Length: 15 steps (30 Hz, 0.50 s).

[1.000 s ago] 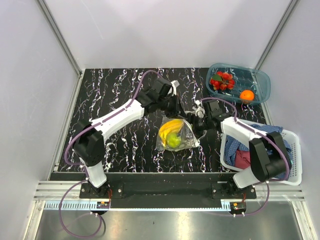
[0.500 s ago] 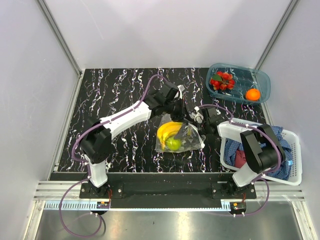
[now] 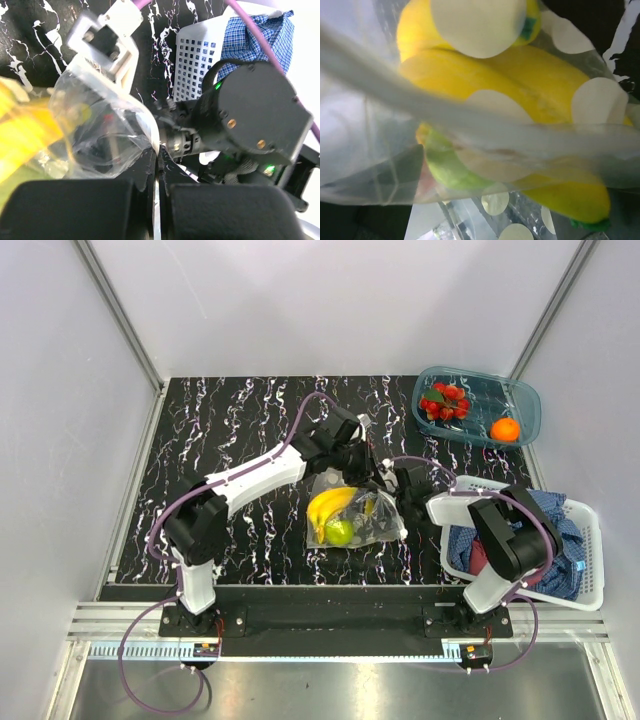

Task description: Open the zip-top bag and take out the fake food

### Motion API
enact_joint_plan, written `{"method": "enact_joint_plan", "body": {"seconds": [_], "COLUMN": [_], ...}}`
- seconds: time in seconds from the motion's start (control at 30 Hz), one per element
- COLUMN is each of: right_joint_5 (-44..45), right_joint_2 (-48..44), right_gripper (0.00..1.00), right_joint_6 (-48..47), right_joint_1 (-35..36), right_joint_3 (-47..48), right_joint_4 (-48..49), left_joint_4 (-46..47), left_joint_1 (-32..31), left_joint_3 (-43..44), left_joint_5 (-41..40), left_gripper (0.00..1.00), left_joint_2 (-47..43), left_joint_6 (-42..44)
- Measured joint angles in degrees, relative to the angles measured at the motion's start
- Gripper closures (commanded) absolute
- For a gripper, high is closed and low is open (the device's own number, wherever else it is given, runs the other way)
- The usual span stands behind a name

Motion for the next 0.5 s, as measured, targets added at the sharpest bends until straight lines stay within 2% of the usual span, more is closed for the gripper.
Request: {"method": "enact_joint_plan", "body": {"seconds": [0.2, 0.3, 0.33, 0.4, 0.5], "right_joint_5": [0.8, 0.8, 0.7, 0.0, -0.3], "right_joint_2": [1.5, 2.2, 2.6, 3.5, 4.6], "right_gripper": [0.0, 0.09, 0.17, 0.25, 0.29], "right_joint_6": [1.6, 1.7, 1.8, 2.3, 3.8], "right_joint_1": [2.8, 3.7, 3.8, 3.9, 4.4], "right_joint_3": [-0.9, -1.0, -1.0, -1.1, -2.5], "right_joint_4": [4.3, 5.7, 6.3, 7.6, 10.7], "left_joint_4": [0.4, 1.0, 1.5, 3.0, 4.3], "left_joint_1": [-0.1, -0.1, -0.1, -0.1, -0.3], "left_joint_3": [-1.0, -3.0, -3.7, -5.4, -9.1], "left_joint_5": [-0.3, -0.4, -0.5, -0.8, -1.3], "left_gripper": [1.0, 1.0, 1.0, 1.0, 1.0], "left_joint_2": [0.6, 0.6, 0.5, 0.0, -2.1], "left_joint_6": [0.5, 0.9, 1.1, 1.3, 2.2]}}
